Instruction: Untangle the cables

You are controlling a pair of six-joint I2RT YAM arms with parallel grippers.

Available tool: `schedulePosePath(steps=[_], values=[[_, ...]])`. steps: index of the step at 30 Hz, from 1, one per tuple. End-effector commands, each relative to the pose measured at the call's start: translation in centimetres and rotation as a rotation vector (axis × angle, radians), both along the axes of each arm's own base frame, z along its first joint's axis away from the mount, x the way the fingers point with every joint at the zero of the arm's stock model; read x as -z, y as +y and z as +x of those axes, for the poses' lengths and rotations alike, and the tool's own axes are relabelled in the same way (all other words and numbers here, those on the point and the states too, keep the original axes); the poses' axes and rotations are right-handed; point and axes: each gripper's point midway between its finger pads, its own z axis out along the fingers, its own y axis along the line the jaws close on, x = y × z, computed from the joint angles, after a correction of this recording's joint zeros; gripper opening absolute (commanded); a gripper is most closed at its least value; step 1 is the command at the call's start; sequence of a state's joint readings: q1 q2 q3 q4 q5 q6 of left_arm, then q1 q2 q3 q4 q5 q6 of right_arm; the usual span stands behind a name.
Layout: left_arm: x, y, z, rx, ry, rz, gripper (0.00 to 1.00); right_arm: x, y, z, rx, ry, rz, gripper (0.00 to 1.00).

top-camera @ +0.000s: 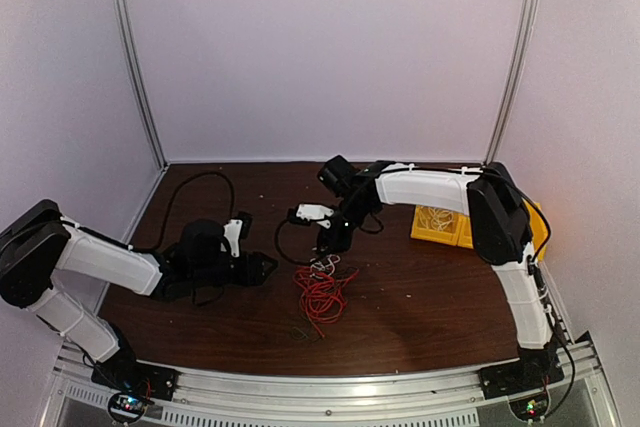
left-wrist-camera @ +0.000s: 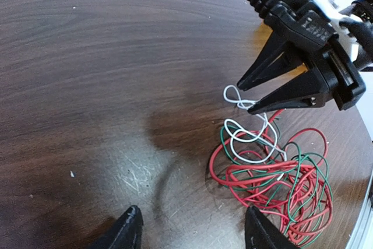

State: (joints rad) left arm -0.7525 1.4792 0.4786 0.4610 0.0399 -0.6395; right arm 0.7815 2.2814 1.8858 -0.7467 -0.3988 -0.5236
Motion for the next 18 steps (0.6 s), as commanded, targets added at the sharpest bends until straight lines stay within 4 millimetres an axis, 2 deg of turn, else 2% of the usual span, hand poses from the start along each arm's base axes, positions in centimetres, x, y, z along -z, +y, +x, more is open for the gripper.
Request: schedulePosePath(steps=[1, 4, 5, 8, 11, 13, 15, 18], values=[[-1.6, 0.3, 1.0, -0.031, -0.032, -0.022, 0.61, -0.5, 0.3, -0.5, -0.013, 0.026, -0.013, 0.31], [-3.6, -0.1, 1.9, -0.026, -0.061, -0.030, 0.61, -2.0, 0.2, -0.6, -0.022, 0.019, -0.007, 0.30], [-4.3, -0.3, 2.1, -0.014, -0.086, -0.027, 0.61, -1.9, 0.2, -0.2, -0.008, 0.003, -0.008, 0.29], [-5.0, -0.4, 2.7, -0.027, -0.103, -0.025, 0.61, -0.5, 0.0, 0.2, 0.019, 0.014, -0.045, 0.25], [-5.3, -0.5, 2.6, -0.027, -0.102, -0.046, 0.61, 1.1, -0.3, -0.2, 0.022, 0.059, -0.081, 0.25], [-5.6, -0.3, 2.6, -0.038, -0.096, -0.043, 0.61, 1.1, -0.3, -0.4, 0.022, 0.063, -0.077, 0.29], [-6.5, -0.2, 2.6, -0.031, -0.122, -0.044, 0.61, 0.8, -0.3, -0.3, 0.026, 0.040, -0.069, 0.28], [-6.5, 0.8, 3.1, -0.085, -0.137, -0.018, 0.62, 0.5, -0.3, 0.5, 0.059, 0.012, -0.073, 0.13]])
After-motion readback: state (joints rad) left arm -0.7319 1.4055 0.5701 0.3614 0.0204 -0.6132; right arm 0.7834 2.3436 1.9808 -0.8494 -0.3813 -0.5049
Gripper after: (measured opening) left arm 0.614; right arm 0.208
